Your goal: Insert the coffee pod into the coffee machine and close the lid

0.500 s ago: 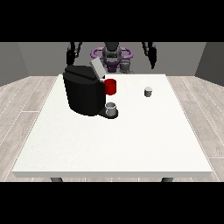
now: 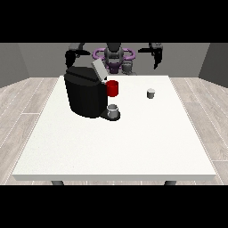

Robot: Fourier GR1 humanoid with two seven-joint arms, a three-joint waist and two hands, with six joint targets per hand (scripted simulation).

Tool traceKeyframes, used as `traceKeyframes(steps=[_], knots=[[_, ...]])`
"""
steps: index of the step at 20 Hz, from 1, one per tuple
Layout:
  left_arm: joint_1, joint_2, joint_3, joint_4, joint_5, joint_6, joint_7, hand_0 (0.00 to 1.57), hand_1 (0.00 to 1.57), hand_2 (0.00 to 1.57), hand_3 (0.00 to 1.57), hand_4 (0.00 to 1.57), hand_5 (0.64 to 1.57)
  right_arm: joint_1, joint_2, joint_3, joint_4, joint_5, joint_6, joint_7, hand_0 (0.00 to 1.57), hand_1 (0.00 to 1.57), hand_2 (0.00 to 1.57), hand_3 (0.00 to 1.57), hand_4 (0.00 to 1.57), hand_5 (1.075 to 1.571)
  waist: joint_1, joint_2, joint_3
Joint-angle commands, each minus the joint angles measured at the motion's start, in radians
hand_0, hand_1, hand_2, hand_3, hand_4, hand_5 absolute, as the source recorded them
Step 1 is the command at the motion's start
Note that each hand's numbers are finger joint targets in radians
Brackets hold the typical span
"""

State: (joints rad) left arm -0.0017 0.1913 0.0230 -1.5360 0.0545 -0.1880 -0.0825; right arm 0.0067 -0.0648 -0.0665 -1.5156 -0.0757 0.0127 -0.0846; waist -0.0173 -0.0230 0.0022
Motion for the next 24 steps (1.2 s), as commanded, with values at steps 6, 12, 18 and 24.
traceKeyframes(steps=[6, 12, 18, 24], knots=[[-0.084, 0.162, 0.043, 0.151, -0.169, -0.008, -0.015, 0.00, 0.00, 0.00, 0.00, 0.00, 1.571, 0.000, 0.010, 0.054, -0.029, 0.019, 0.019, -0.061, 0.00, 0.00, 0.00, 0.00, 0.37, 1.571, -0.072, 0.068, -0.0024], [-0.212, 0.211, 0.043, 0.303, -0.315, 0.078, -0.070, 0.00, 0.00, 0.00, 0.00, 0.00, 1.571, -0.110, 0.041, 0.058, -0.021, -0.001, 0.022, -0.118, 0.00, 0.00, 0.00, 0.00, 0.41, 1.571, -0.134, 0.218, -0.0025], [-0.302, 0.307, 0.081, 0.495, -0.374, 0.050, -0.109, 0.00, 0.00, 0.00, 0.00, 0.00, 1.571, -0.081, 0.064, 0.108, -0.046, 0.076, -0.038, -0.093, 0.00, 0.00, 0.00, 0.00, 0.43, 1.571, -0.168, 0.240, -0.0028], [-0.414, 0.313, 0.046, 0.586, -0.450, 0.047, -0.032, 0.00, 0.00, 0.00, 0.00, 0.00, 1.571, -0.176, 0.034, 0.053, 0.041, 0.049, -0.021, -0.074, 0.00, 0.00, 0.00, 0.00, 0.51, 1.571, -0.164, 0.290, -0.0019]])
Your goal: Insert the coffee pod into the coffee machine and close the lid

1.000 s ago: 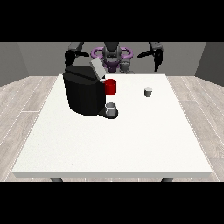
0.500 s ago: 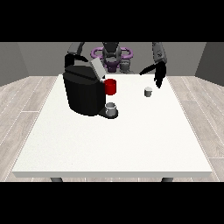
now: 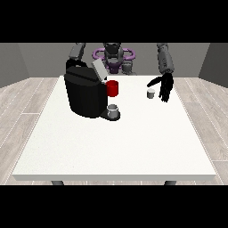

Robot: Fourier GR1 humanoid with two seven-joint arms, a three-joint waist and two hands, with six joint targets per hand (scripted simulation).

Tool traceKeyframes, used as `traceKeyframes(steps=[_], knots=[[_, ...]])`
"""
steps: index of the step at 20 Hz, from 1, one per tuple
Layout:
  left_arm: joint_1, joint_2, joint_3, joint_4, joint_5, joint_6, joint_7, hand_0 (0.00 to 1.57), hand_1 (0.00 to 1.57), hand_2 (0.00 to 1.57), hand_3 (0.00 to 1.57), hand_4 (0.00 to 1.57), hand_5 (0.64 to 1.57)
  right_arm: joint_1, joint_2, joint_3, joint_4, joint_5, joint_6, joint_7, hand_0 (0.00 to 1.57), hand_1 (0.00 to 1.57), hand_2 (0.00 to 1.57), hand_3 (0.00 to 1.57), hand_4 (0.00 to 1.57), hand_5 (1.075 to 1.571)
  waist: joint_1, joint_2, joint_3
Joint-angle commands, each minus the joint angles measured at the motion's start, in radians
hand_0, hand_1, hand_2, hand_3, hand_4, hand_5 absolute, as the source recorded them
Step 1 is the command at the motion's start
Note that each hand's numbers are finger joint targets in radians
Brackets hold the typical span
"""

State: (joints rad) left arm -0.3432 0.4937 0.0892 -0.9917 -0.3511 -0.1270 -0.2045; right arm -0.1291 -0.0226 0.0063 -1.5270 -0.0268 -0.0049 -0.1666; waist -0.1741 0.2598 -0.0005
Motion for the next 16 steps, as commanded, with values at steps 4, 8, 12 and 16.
traceKeyframes(steps=[4, 8, 12, 16], knots=[[-0.105, 0.022, -0.012, 0.193, -0.096, 0.041, -0.034, 0.00, 0.00, 0.00, 0.00, 0.00, 1.571, -0.082, -0.016, -0.023, -0.008, 0.007, -0.020, 0.033, 0.00, 0.00, 0.00, 0.00, 0.51, 1.571, -0.023, 0.095, -0.0002], [-0.156, 0.052, -0.025, 0.280, -0.128, -0.012, -0.104, 0.00, 0.00, 0.00, 0.00, 0.00, 1.571, -0.082, 0.007, -0.016, 0.007, 0.024, -0.055, 0.030, 0.00, 0.00, 0.00, 0.00, 0.41, 1.571, -0.003, 0.079, -0.0003], [-0.191, 0.010, -0.062, 0.252, -0.167, -0.021, 0.021, 0.00, 0.00, 0.00, 0.00, 0.00, 1.571, -0.116, 0.000, -0.050, 0.140, 0.025, -0.049, -0.049, 0.00, 0.00, 0.00, 0.00, 0.26, 1.571, 0.025, 0.056, 0.0007], [-0.177, -0.013, -0.055, 0.317, -0.170, -0.025, -0.048, 0.00, 0.00, 0.32, 0.00, 0.00, 1.571, -0.113, -0.006, -0.067, 0.116, -0.007, -0.043, 0.001, 0.00, 0.00, 0.00, 0.00, 0.37, 1.571, 0.027, 0.037, 0.0002]])
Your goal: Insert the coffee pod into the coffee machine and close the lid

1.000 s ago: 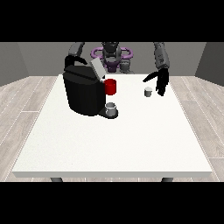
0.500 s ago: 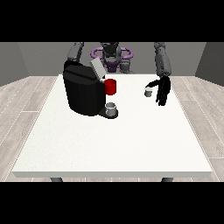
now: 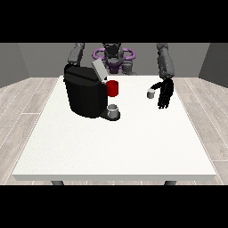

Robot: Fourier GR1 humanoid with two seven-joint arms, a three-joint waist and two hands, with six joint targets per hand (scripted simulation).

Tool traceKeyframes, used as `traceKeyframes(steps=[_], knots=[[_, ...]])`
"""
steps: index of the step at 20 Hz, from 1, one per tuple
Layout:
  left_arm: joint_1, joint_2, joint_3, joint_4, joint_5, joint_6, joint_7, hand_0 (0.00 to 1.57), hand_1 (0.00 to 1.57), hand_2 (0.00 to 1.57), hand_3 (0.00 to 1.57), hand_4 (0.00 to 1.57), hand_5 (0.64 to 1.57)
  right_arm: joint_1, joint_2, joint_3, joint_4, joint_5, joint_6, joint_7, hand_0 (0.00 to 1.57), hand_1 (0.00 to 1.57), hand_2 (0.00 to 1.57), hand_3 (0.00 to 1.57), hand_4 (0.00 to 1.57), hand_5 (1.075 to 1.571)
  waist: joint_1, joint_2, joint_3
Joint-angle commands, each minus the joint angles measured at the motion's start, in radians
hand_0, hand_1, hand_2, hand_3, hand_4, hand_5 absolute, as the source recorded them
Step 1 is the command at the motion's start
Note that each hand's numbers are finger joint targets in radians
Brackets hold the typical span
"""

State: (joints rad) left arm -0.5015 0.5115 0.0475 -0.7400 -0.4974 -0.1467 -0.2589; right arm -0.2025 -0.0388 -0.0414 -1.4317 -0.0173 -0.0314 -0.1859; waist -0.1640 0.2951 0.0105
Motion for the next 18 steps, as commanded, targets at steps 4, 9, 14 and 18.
traceKeyframes(steps=[4, 9, 14, 18], knots=[[-0.012, -0.028, -0.009, 0.066, -0.031, 0.006, -0.046, 0.00, 0.00, 0.59, 0.37, 0.00, 1.571, -0.038, -0.011, -0.056, 0.054, -0.028, -0.015, -0.012, 0.00, 0.00, 0.00, 0.00, 0.41, 1.571, 0.019, 0.019, -0.0108], [-0.022, -0.070, -0.042, 0.088, -0.095, 0.077, -0.040, 1.07, 1.07, 1.15, 1.08, 0.00, 1.571, -0.035, -0.004, -0.028, 0.049, -0.018, -0.012, 0.032, 0.00, 0.00, 0.00, 0.00, 0.38, 1.571, 0.000, -0.011, -0.0110], [-0.020, -0.087, -0.073, 0.062, -0.132, 0.080, -0.033, 1.18, 1.18, 1.20, 1.09, 0.00, 1.571, 0.017, 0.023, -0.012, 0.119, 0.008, -0.021, -0.050, 0.00, 0.00, 0.00, 0.00, 0.38, 1.571, -0.001, -0.042, -0.0106], [-0.040, -0.085, -0.064, 0.082, -0.134, 0.063, -0.043, 1.26, 1.26, 1.25, 1.10, 0.07, 1.571, -0.021, 0.002, -0.028, 0.119, -0.007, -0.013, -0.019, 0.00, 0.00, 0.00, 0.00, 0.33, 1.571, -0.006, -0.043, -0.0109]])
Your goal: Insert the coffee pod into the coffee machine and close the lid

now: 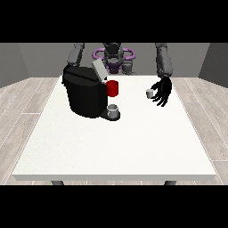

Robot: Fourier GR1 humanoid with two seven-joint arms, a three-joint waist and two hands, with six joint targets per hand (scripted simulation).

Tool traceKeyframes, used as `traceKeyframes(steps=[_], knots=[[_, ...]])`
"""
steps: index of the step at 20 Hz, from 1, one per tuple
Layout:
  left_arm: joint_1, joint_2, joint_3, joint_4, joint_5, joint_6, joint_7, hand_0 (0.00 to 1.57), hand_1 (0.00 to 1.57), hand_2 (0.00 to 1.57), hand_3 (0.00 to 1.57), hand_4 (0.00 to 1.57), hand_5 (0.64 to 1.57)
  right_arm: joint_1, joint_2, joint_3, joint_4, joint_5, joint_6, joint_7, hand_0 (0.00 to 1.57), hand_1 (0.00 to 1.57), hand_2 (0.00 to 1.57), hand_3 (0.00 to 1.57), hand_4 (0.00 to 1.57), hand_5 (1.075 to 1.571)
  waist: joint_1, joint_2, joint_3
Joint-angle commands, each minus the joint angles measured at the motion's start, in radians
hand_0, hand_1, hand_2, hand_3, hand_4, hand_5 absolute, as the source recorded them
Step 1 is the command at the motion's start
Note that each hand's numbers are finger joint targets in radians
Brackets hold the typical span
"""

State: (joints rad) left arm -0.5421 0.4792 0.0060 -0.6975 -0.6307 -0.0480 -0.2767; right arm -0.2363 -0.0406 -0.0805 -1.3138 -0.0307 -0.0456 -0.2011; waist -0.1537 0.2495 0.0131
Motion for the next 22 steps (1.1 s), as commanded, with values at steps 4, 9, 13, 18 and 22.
traceKeyframes(steps=[4, 9, 13, 18, 22], knots=[[-0.008, -0.069, -0.037, 0.044, -0.030, -0.027, -0.015, 1.32, 1.32, 1.32, 1.15, 0.06, 1.571, 0.005, 0.031, 0.029, 0.011, 0.031, -0.041, 0.019, 0.00, 0.00, 0.00, 0.00, 0.31, 1.571, -0.004, -0.026, -0.0136], [-0.022, -0.100, -0.028, 0.054, -0.052, 0.035, -0.020, 1.15, 1.15, 1.26, 1.18, 0.32, 1.571, -0.020, -0.018, -0.022, 0.056, -0.020, 0.023, -0.037, 0.00, 0.00, 0.00, 0.00, 0.40, 1.571, -0.008, 0.006, -0.0134], [-0.001, -0.098, -0.015, 0.035, -0.034, 0.037, -0.123, 1.53, 1.53, 1.51, 1.41, 0.71, 1.571, 0.013, 0.010, -0.027, 0.072, -0.011, -0.025, -0.037, 0.00, 0.00, 0.00, 0.00, 0.41, 1.571, 0.023, -0.041, -0.0136], [-0.026, -0.124, -0.011, 0.042, -0.044, -0.010, -0.073, 1.21, 1.21, 1.32, 1.33, 0.68, 1.571, 0.021, -0.006, -0.033, 0.112, -0.018, -0.019, -0.011, 0.00, 0.00, 0.00, 0.00, 0.32, 1.571, 0.039, -0.123, -0.0132], [-0.053, -0.145, 0.002, 0.001, -0.010, -0.077, -0.061, 1.43, 1.43, 1.42, 1.30, 0.59, 1.571, 0.021, -0.034, -0.078, 0.192, -0.057, 0.029, -0.084, 0.00, 0.00, 0.00, 0.00, 0.28, 1.571, 0.069, -0.146, -0.0128]])
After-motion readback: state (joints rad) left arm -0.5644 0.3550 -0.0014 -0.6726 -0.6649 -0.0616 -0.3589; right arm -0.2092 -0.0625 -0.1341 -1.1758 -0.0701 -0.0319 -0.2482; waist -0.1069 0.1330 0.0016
